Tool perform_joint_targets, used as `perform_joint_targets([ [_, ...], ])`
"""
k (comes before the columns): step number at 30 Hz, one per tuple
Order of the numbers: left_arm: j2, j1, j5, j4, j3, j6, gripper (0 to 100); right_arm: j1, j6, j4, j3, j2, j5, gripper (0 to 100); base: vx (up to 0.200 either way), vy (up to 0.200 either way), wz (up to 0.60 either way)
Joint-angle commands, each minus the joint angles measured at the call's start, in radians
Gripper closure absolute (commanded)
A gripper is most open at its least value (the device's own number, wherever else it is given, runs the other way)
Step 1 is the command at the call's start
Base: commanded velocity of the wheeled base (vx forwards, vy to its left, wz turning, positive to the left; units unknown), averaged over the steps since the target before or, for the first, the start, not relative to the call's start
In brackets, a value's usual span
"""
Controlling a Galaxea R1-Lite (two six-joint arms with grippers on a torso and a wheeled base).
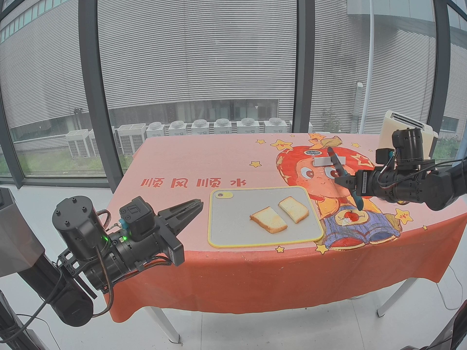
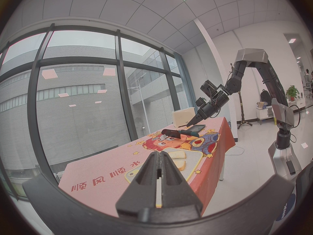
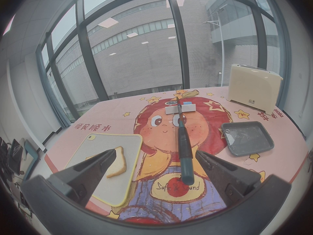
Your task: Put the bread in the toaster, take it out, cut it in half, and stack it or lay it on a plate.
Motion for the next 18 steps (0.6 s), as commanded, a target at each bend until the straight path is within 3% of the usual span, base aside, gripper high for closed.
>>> perform_joint_targets([
  [1,0.000,0.000,0.000,-0.018,0.000,0.000,100,0.021,0.000,0.000,-0.011,0.025,-0.001,0,0.000,0.000,0.00],
  [14,0.002,0.000,-0.001,-0.018,0.002,0.000,100,0.055,-0.001,0.000,-0.096,0.145,-0.003,0,0.000,0.000,0.00],
  [18,0.005,0.000,0.000,-0.018,0.002,0.000,100,0.064,-0.017,0.003,-0.126,0.179,-0.027,0,0.000,0.000,0.00],
])
